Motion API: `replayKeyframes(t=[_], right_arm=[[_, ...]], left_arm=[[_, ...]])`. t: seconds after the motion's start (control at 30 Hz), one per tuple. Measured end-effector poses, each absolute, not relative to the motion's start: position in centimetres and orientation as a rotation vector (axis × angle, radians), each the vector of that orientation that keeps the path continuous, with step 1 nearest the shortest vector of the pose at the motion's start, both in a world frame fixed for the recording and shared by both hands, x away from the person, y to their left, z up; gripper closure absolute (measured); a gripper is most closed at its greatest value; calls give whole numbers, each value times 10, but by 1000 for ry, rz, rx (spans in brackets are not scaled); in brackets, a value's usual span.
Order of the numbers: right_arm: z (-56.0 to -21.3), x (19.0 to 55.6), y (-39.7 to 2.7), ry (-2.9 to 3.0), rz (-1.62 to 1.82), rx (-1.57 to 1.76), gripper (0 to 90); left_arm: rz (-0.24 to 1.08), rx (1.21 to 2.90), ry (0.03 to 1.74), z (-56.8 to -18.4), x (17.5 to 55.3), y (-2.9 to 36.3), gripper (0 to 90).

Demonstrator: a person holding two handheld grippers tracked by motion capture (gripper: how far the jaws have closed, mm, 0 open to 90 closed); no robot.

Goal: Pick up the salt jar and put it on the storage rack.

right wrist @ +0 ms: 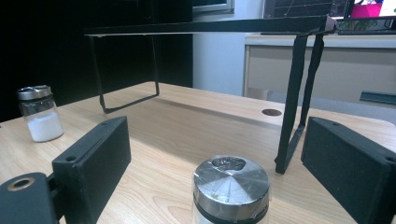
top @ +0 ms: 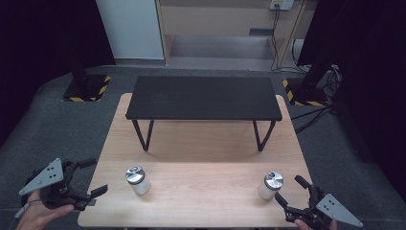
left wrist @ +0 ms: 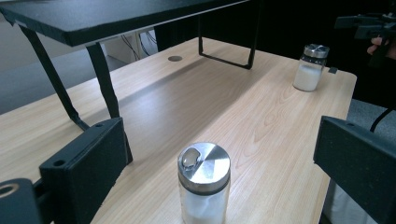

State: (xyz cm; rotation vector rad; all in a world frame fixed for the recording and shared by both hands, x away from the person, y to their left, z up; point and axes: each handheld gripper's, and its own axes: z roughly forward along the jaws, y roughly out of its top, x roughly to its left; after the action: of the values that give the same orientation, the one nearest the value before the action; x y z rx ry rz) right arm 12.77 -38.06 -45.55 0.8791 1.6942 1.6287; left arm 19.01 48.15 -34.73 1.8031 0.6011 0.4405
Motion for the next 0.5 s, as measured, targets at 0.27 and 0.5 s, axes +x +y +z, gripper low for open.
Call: replayKeyframes(t=[0.27, 0.5], right_arm=[[-455, 128, -381, 1697, 1627, 876, 86], [-455, 128, -380, 1700, 1625, 872, 88]], left_arm=[[425, 1855, 617, -357, 198, 481, 18], [416, 1894, 615, -366, 205, 479, 22]])
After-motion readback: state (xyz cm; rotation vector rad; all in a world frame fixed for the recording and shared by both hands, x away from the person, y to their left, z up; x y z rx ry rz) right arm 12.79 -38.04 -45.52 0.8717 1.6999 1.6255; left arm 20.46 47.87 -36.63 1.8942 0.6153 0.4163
